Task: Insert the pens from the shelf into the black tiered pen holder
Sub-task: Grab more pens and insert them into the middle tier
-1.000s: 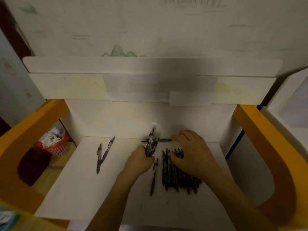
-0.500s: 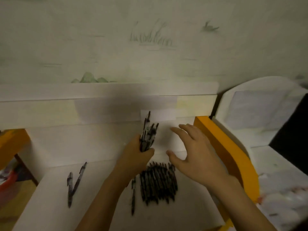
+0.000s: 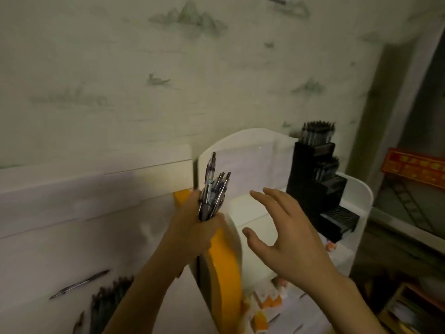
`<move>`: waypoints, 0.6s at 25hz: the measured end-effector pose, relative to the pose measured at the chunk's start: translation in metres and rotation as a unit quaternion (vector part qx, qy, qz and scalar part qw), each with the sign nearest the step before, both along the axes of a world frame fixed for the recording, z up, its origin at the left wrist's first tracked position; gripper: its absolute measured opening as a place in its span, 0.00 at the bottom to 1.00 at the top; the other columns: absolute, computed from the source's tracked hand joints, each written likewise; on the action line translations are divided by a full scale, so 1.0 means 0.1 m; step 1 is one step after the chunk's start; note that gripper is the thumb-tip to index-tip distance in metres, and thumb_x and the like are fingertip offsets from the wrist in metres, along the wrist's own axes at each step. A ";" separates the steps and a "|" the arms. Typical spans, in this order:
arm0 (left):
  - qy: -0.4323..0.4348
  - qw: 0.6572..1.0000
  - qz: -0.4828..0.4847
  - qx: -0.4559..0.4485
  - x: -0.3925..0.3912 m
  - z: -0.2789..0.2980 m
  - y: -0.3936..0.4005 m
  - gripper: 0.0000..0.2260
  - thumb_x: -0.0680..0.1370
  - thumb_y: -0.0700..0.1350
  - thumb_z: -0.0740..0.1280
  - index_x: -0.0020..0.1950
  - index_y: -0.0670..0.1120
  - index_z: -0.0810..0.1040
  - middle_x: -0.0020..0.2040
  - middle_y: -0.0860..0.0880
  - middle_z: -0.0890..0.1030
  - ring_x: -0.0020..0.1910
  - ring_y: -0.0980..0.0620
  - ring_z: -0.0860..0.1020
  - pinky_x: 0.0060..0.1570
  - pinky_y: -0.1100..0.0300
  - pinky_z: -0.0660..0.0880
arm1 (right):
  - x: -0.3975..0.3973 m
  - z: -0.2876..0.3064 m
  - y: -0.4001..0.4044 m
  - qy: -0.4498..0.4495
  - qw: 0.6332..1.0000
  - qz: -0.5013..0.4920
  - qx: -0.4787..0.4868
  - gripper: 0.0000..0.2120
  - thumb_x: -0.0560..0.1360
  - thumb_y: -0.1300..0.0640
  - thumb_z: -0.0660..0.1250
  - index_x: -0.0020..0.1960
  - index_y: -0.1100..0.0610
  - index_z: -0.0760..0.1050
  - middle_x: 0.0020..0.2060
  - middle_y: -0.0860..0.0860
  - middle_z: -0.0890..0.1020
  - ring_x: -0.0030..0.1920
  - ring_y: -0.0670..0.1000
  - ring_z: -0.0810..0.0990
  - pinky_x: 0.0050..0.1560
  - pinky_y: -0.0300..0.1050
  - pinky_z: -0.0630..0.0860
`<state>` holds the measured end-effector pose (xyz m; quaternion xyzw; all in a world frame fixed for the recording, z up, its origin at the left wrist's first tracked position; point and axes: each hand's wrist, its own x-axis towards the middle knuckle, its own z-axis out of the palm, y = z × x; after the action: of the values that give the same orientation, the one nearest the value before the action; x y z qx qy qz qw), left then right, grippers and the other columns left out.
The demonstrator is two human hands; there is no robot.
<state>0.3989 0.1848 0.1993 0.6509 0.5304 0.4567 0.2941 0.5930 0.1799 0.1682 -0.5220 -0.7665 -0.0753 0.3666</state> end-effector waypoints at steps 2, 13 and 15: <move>-0.001 1.000 -0.029 -0.004 0.65 0.00 0.09 0.07 0.77 0.40 0.68 0.51 0.48 0.73 0.32 0.48 0.72 0.25 0.55 0.71 0.23 0.67 0.69 | 0.63 0.01 -0.04 -0.001 0.999 -0.033 -0.004 0.32 0.72 0.35 0.63 0.73 0.40 0.59 0.73 0.41 0.64 0.74 0.45 0.59 0.71 0.45 0.62; -0.011 0.994 -0.111 -0.018 3.33 -0.01 0.53 0.11 0.77 0.42 0.67 0.56 0.53 0.72 0.33 0.50 0.75 0.27 0.56 0.73 0.21 0.70 0.67 | 3.23 0.04 0.20 -0.021 0.992 -0.120 -0.018 0.32 0.72 0.36 0.63 0.74 0.40 0.59 0.73 0.43 0.64 0.73 0.45 0.59 0.70 0.45 0.63; -0.014 0.993 -0.120 -0.020 3.61 -0.02 0.70 0.11 0.77 0.41 0.67 0.56 0.53 0.72 0.32 0.50 0.74 0.25 0.58 0.72 0.21 0.69 0.67 | 3.50 0.02 0.36 -0.020 0.991 -0.128 -0.022 0.32 0.72 0.37 0.64 0.73 0.41 0.60 0.73 0.43 0.64 0.74 0.45 0.59 0.68 0.42 0.59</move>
<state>0.7596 0.2552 0.1971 0.6974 0.4534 0.4164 0.3669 0.9426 0.2164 0.1699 -0.6223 -0.7018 -0.1150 0.3270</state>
